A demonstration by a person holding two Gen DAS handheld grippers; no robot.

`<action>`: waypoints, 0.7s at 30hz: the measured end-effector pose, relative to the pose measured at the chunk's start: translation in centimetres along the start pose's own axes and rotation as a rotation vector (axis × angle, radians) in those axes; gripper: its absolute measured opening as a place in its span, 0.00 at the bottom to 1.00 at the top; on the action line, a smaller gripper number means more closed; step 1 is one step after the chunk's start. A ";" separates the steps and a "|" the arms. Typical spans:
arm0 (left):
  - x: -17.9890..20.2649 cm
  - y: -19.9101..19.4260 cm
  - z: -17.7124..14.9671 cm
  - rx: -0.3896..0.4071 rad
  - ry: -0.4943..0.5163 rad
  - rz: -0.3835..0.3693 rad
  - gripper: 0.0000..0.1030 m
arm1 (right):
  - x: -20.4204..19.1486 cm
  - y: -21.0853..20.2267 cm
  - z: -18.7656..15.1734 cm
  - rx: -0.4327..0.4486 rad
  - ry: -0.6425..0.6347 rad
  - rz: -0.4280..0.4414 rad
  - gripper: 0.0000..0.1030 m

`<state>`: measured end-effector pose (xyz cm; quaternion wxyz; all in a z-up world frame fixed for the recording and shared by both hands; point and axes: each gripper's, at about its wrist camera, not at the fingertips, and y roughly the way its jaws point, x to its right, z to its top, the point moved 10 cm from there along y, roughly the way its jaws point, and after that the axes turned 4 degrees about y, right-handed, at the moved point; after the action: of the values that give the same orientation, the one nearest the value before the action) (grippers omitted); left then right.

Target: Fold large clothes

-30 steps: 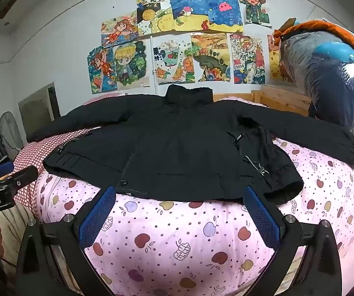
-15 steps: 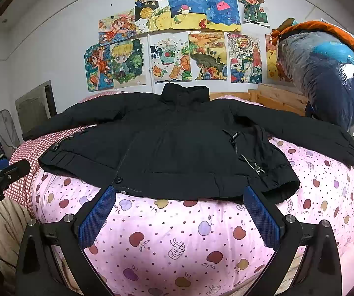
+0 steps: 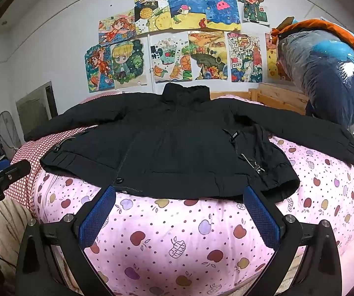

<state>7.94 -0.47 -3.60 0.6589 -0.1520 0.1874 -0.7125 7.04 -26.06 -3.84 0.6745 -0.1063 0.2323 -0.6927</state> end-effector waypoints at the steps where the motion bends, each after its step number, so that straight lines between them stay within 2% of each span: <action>1: 0.0 0.0 0.0 0.000 0.000 0.000 1.00 | 0.0 -0.1 0.0 -0.001 0.000 0.001 0.99; 4: 0.1 0.1 -0.1 -0.004 0.002 -0.001 1.00 | -0.3 -0.3 0.0 -0.003 0.001 0.023 0.99; 21: -0.1 -0.2 -0.1 0.011 0.008 0.025 1.00 | -0.1 -0.5 -0.2 -0.010 -0.001 0.030 0.99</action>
<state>7.76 -0.33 -3.61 0.6679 -0.1434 0.1878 -0.7058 6.47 -25.91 -3.76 0.6843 -0.1067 0.2369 -0.6814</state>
